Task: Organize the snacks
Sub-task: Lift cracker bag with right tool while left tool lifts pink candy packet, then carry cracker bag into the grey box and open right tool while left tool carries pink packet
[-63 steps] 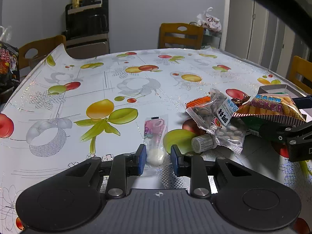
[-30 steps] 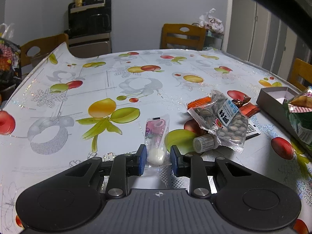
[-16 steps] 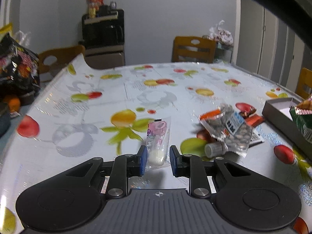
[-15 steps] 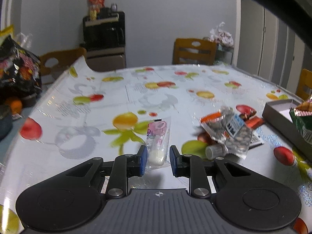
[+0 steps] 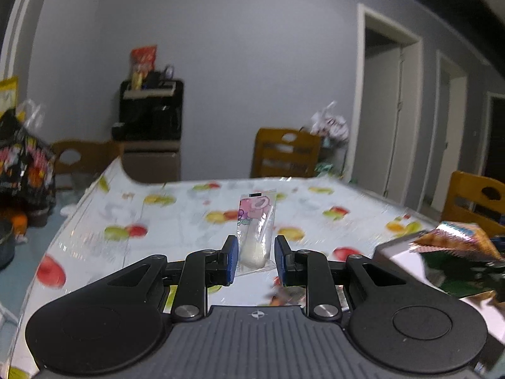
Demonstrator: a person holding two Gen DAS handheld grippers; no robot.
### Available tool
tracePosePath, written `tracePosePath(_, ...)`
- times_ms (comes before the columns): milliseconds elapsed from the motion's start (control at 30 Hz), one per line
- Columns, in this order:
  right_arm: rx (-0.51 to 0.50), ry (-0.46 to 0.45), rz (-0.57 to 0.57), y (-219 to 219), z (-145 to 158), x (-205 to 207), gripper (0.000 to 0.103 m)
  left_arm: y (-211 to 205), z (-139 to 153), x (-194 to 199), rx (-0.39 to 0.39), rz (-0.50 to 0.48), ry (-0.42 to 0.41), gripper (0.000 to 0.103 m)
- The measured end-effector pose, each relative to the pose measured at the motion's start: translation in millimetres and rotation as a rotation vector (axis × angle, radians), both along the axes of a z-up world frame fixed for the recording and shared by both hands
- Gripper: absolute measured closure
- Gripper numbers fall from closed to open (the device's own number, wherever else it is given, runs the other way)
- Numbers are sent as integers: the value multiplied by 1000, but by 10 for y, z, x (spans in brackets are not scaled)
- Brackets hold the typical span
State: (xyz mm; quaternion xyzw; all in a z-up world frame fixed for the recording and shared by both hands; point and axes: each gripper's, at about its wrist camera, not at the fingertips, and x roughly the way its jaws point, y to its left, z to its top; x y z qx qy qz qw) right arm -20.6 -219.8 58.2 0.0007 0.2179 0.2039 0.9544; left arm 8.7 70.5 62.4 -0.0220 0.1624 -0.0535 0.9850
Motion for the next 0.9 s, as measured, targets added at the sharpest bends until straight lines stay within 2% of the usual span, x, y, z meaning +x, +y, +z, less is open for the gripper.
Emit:
tracePosePath(200, 24, -31, -31, -166, 115, -34, 26, -189, 172, -99, -6, -64, -54, 77)
tracePosePath(500, 60, -73, -89, -487, 257, -83, 26, -415, 269, -146, 2, -122, -87, 77)
tracePosePath(700, 62, -140, -151, -791, 464, -108, 26, -578, 381, -121, 12, -168, -121, 77)
tracePosePath(900, 136, -180, -218, -1215, 718, -138, 26, -823, 538, -36, 0, -233, -160, 77)
